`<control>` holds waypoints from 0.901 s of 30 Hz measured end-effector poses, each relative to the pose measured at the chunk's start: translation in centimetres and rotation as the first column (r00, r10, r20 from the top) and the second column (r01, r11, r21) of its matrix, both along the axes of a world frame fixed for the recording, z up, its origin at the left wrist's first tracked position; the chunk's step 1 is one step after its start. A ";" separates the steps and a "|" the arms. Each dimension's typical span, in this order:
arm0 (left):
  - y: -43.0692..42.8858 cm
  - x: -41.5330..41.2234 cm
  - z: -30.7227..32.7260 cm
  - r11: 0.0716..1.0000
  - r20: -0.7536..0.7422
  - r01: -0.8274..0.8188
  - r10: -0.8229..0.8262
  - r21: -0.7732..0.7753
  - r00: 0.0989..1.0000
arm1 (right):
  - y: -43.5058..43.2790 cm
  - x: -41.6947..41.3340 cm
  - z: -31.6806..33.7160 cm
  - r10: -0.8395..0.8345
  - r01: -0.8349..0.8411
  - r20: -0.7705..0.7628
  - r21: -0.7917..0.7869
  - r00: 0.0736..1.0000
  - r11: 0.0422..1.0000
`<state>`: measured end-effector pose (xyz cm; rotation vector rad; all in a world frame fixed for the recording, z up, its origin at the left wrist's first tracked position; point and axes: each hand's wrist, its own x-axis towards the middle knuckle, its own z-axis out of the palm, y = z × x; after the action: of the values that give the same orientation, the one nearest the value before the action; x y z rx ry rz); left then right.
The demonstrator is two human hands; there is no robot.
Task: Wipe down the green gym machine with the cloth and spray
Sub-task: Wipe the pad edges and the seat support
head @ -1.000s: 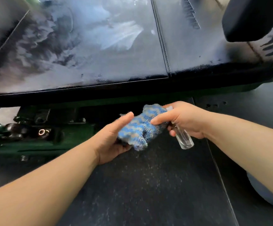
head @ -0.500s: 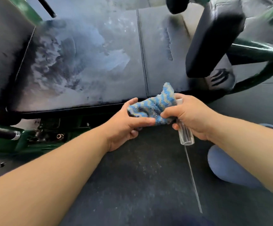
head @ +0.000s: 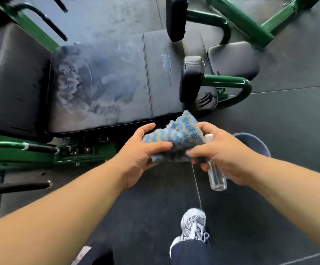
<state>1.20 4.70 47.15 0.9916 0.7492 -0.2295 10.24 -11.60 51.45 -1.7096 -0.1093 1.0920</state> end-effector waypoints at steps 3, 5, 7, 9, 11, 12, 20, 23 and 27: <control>-0.8 0.3 3.1 0.990 0.058 -0.074 0.068 0.119 0.996 | -1.0 0.0 3.2 -0.015 0.015 -0.027 0.000 1.000 1.000; -1.4 1.0 5.7 0.989 0.106 -0.070 0.056 0.130 0.993 | -1.9 1.2 5.1 -0.017 0.015 -0.066 -0.033 0.998 0.999; -2.1 1.3 7.8 0.989 0.146 -0.029 0.008 0.142 0.989 | -2.4 2.2 6.4 -0.026 0.017 -0.110 -0.076 0.994 0.997; -3.3 1.7 10.4 0.991 0.174 -0.020 -0.004 0.134 0.985 | -3.1 3.7 8.3 -0.016 0.005 -0.103 -0.107 0.995 0.994; -4.3 2.5 12.7 0.990 0.198 -0.025 -0.004 0.140 0.980 | -4.0 5.2 10.6 0.004 -0.013 -0.074 -0.122 0.997 0.992; -4.7 2.9 14.0 0.989 0.203 -0.037 0.007 0.145 0.979 | -4.4 6.0 12.1 0.034 -0.042 -0.079 -0.104 0.996 0.994; -5.7 2.8 19.6 0.969 0.007 0.095 -0.099 0.228 0.995 | -6.0 6.0 18.4 0.098 -0.098 -0.076 -0.003 0.992 0.995; -5.1 1.6 19.8 0.976 -0.094 0.207 -0.200 0.070 0.975 | -6.3 4.1 19.0 0.125 -0.123 0.030 -0.052 0.992 0.991; -5.3 -0.6 18.6 0.970 -0.080 0.241 -0.243 -0.042 0.967 | -6.6 1.4 18.7 0.182 -0.169 0.071 -0.158 0.981 0.973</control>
<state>0.59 -0.61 65.77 1.0477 0.6979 -0.4972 11.63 -18.25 70.18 -1.9125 -0.2408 1.1823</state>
